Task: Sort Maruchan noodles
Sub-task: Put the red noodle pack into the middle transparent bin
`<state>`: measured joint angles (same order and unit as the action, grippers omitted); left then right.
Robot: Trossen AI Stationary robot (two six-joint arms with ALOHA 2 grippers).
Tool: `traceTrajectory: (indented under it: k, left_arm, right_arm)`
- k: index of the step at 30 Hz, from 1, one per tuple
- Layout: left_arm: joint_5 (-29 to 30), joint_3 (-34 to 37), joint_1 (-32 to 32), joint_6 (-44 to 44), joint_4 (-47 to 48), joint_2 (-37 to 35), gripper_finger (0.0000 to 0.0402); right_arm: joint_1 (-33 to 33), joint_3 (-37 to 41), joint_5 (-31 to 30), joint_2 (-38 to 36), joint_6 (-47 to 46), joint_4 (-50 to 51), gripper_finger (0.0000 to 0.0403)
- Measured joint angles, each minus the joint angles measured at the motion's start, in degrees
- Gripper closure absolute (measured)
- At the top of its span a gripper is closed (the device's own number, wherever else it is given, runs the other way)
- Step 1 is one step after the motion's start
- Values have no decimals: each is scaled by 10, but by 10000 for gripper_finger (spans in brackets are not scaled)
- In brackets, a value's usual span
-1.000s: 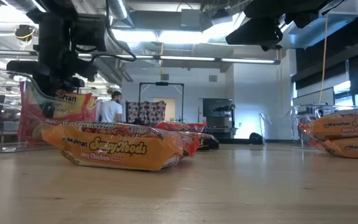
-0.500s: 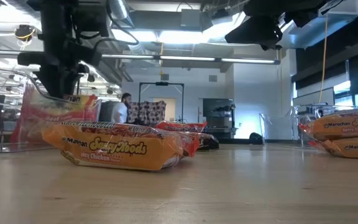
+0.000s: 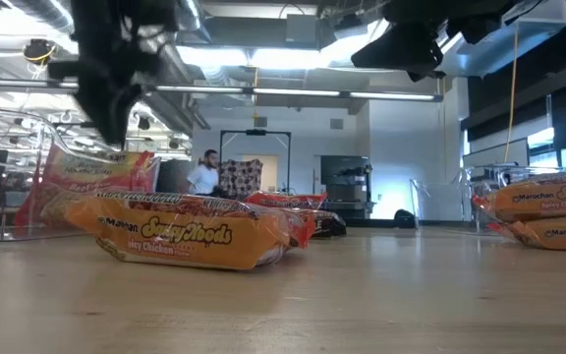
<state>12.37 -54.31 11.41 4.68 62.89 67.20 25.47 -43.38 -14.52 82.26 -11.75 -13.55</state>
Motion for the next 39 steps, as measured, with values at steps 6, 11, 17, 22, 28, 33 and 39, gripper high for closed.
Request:
traceTrajectory:
  k: [6, 11, 17, 22, 28, 33, 39]
  left_arm:
    - [-1, -66, -39, -98, -19, -9, 234]
    - [-78, -77, -78, -194, -67, -9, 234]
    - [-137, -54, -157, -286, -163, -7, 234]
    - [-111, -49, -233, -328, -242, -4, 234]
    - [-44, -48, -315, -326, -344, 38, 234]
    - [-14, -48, -342, -326, -405, 103, 234]
    - [1, -48, -352, -336, -451, 179, 234]
  right_arm:
    - [0, 0, -5, 0, 0, 1, 134]
    - [0, 0, -14, 0, 0, 1, 134]
    - [0, 0, -14, 0, 0, 2, 134]
    - [0, 0, -14, 0, 1, 11, 134]
    - [0, 0, -18, 0, 1, 31, 134]
    - [-3, -11, -52, -24, -17, 105, 134]
    - [-17, -58, -55, -59, -80, 288, 134]
